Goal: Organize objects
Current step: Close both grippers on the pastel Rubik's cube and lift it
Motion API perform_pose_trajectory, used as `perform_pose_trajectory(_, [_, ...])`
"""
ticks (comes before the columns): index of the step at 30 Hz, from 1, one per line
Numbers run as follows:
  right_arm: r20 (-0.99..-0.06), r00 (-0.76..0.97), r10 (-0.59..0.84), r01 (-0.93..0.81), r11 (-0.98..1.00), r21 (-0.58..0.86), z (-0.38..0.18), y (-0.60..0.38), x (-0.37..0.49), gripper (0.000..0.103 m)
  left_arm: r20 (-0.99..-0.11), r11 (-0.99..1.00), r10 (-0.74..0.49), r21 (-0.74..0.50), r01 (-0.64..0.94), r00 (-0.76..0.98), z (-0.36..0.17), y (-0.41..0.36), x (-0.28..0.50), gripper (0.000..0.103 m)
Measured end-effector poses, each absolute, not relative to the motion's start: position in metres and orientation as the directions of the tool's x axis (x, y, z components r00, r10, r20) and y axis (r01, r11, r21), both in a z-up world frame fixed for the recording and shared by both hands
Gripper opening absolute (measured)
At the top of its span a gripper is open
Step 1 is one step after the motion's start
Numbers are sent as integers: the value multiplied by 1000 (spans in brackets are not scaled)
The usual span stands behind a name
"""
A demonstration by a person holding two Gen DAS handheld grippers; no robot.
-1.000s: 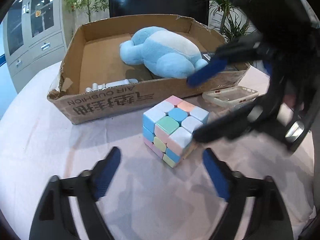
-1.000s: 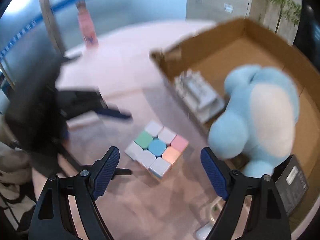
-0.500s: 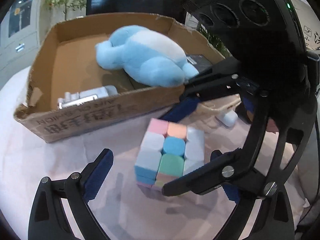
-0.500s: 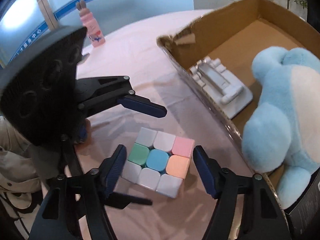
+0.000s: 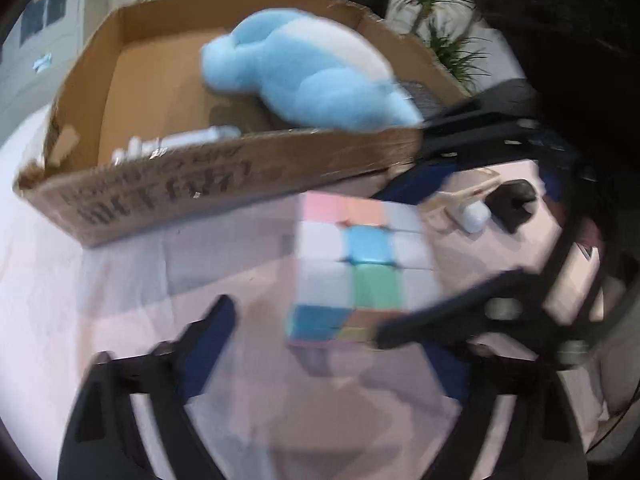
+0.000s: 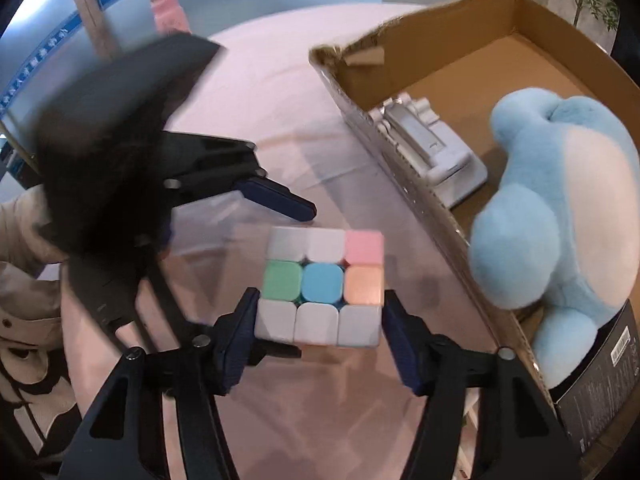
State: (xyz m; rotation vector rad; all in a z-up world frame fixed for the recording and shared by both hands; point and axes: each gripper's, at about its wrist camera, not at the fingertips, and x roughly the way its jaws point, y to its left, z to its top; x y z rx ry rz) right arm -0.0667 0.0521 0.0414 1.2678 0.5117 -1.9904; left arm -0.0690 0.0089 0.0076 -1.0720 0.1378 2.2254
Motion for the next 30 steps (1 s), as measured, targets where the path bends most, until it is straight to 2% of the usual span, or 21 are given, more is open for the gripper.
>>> perform_pose_trajectory(1, [-898,-275,-345,738,-674,32,41,50,-68,57,-727,-770,525,-182,-612,-444,8,10,-67,64])
perform_pose_trajectory(2, [-898,-277,-342,738,-674,29,41,49,-68,56,-730,-764,530,-190,-617,-432,8,11,-66,62])
perform_pose_trajectory(15, [-901,-290,-323,734,-679,7,39,34,-71,56,-744,-783,500,-171,-598,-443,10,14,-63,61])
perform_pose_trajectory(30, [-881,-334,-336,735,-678,-20,52,26,-72,55,-693,-789,503,-126,-601,-516,25,1,-53,61])
